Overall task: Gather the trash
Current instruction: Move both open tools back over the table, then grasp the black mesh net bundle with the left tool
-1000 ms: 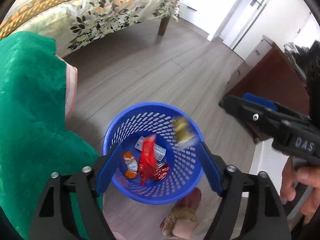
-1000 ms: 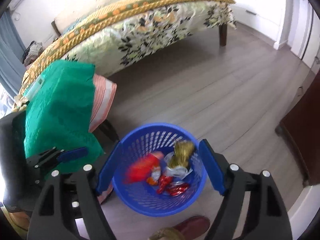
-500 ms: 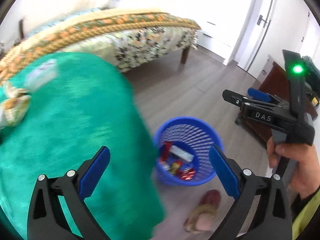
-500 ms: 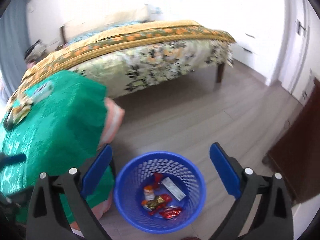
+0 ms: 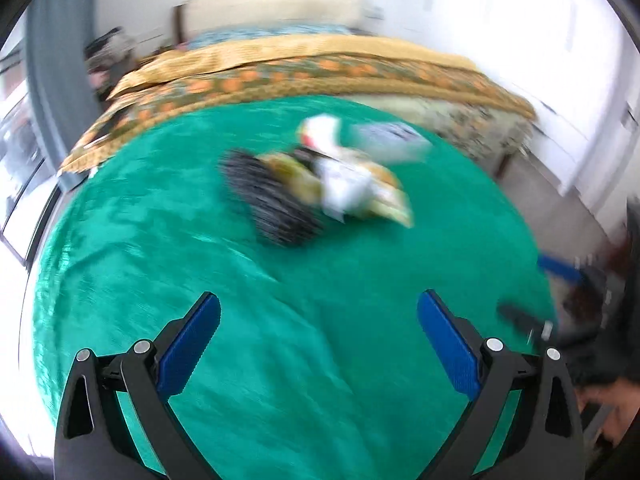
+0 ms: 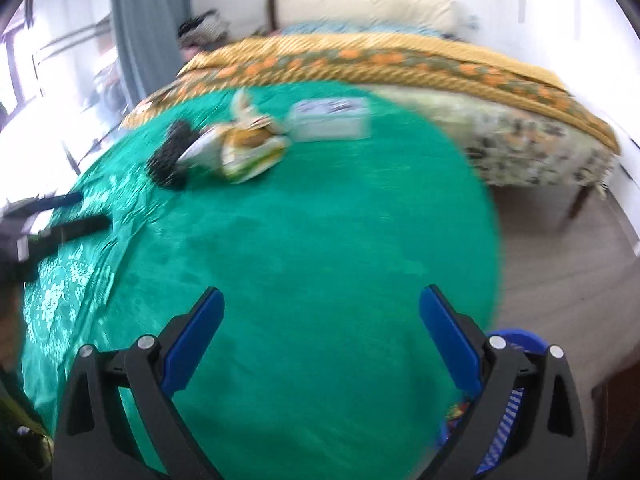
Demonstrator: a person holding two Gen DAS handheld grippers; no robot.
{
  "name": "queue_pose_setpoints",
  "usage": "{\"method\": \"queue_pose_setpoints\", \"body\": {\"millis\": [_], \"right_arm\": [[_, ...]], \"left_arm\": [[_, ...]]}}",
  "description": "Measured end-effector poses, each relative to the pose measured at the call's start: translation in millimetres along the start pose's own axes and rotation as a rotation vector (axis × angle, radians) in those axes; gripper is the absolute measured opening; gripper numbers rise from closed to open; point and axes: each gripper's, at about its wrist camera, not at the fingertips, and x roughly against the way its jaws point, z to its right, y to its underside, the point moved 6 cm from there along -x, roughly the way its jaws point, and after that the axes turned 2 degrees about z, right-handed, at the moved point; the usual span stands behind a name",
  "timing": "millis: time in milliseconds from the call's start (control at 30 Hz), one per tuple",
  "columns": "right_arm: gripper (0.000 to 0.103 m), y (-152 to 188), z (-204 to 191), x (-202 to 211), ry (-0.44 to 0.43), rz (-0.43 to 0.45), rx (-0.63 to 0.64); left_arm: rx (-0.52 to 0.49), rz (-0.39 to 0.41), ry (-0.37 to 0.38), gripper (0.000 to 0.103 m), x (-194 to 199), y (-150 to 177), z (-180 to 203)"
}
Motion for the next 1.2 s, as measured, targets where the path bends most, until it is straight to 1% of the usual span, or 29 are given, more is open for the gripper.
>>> {"method": "queue_pose_setpoints", "body": {"millis": [100,167,200,300,367,433,500,533,567,600,667,700,800,867,933,1000,1100,1167,1200], "right_arm": [[0.095,-6,-30,-27,-0.008,-0.041,0.052],[0.095,-6,-43,-42,0.003,-0.072,0.094],[0.095,-8,-45,-45,0.007,-0.071,0.104],[0.096,-10,-49,-48,0.026,-0.064,0.109],[0.096,-10,-51,-48,0.034,-0.060,0.113],[0.096,-9,-52,-48,0.032,-0.061,0.111],[0.096,-7,-47,-46,0.020,-0.068,0.094],[0.096,-8,-45,-47,0.014,-0.072,0.087],[0.096,-7,-44,-47,0.009,-0.075,0.081],[0.096,-8,-44,-48,0.009,-0.075,0.080],[0.096,-8,-46,-47,0.014,-0.073,0.084],[0.096,-7,-45,-46,0.015,-0.072,0.085],[0.096,-7,-45,-46,0.015,-0.072,0.082],[0.096,-7,-45,-46,0.015,-0.072,0.082],[0.096,-8,-45,-46,0.015,-0.072,0.082],[0.096,-7,-45,-46,0.014,-0.072,0.081],[0.096,-7,-45,-46,0.015,-0.072,0.081],[0.096,-8,-45,-46,0.017,-0.072,0.081],[0.096,-8,-45,-46,0.018,-0.072,0.081]], "left_arm": [[0.054,0.004,-0.002,0.098,-14,-24,-28],[0.067,0.005,0.006,0.098,-26,-39,-34],[0.071,0.009,0.009,0.098,-33,-45,-35],[0.081,0.007,0.009,0.092,-51,-54,-34],[0.083,-0.020,-0.002,0.085,-70,-57,-30],[0.090,-0.042,-0.015,0.082,-82,-54,-29],[0.110,-0.059,-0.020,0.075,-90,-50,-32],[0.118,-0.065,-0.012,0.064,-93,-48,-34],[0.126,-0.072,0.006,0.046,-94,-46,-35],[0.136,-0.080,0.034,0.038,-94,-44,-35],[0.134,-0.072,0.040,0.034,-88,-44,-38],[0.126,-0.063,0.048,0.034,-79,-43,-40],[0.128,-0.058,0.114,0.034,-50,-33,-48],[0.116,-0.077,0.165,0.035,-32,-20,-57],[0.105,-0.099,0.207,0.037,-22,-6,-66],[0.091,-0.111,0.198,0.039,-17,7,-79],[0.098,-0.111,0.152,0.048,-17,19,-103],[0.128,-0.098,0.147,0.065,-15,21,-117],[0.140,-0.084,0.129,0.068,-13,22,-125]]}}
